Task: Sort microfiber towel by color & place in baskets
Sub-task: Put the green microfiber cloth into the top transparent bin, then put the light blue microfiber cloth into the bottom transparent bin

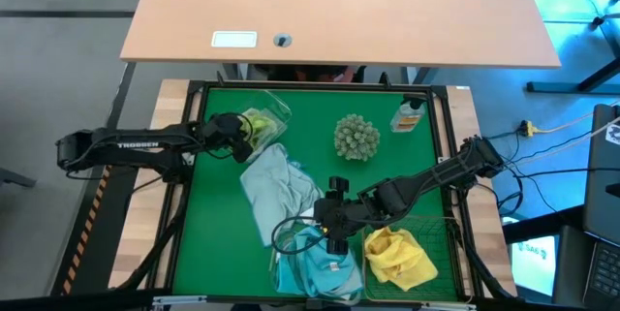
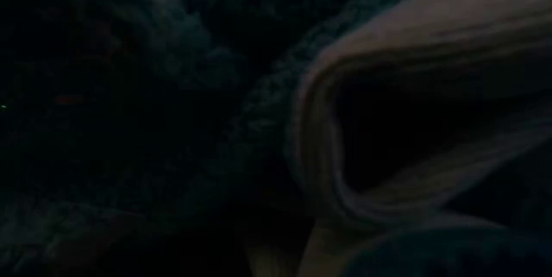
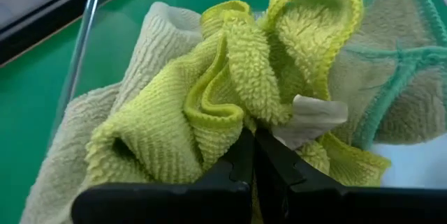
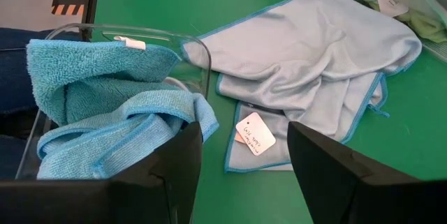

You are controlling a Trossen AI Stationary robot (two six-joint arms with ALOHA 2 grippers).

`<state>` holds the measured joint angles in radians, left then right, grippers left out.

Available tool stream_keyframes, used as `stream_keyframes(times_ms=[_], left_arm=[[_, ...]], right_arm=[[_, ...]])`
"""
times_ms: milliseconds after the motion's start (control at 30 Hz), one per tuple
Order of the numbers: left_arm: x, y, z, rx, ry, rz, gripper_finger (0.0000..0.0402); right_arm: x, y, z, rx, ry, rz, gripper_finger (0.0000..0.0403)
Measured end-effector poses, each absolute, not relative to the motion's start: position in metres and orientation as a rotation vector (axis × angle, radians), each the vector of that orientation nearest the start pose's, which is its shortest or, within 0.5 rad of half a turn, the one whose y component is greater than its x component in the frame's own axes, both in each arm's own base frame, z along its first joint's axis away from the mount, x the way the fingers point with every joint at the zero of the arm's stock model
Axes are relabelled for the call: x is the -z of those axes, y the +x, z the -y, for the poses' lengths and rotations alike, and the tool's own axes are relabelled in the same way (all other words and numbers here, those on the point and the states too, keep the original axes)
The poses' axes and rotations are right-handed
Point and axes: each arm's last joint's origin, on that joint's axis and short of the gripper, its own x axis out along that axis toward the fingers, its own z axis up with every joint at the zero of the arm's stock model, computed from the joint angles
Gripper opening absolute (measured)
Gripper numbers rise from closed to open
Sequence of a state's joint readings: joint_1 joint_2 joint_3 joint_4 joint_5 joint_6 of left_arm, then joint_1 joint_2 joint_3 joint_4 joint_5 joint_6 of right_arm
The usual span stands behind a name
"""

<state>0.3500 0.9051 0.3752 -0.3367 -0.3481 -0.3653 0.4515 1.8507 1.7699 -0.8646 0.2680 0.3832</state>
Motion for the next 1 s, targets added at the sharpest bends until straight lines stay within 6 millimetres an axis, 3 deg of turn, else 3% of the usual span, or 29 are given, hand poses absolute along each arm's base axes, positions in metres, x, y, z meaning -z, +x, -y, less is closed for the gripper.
stream_keyframes(times_ms=[433,567,1000], left_arm=[[-0.172,0.152,-0.066,-0.811,-0.359,-0.675,0.0],[-0.185,0.157,-0.068,-0.778,-0.342,-0.641,0.001],[-0.251,0.173,-0.073,-0.732,-0.268,-0.514,0.0111]], right_arm=[[-0.32,0.362,-0.167,0.003,0.024,-0.898,0.0211],[-0.32,0.362,-0.167,0.003,0.024,-0.898,0.0211],[-0.32,0.361,-0.167,-0.009,0.0,-0.898,0.0211]])
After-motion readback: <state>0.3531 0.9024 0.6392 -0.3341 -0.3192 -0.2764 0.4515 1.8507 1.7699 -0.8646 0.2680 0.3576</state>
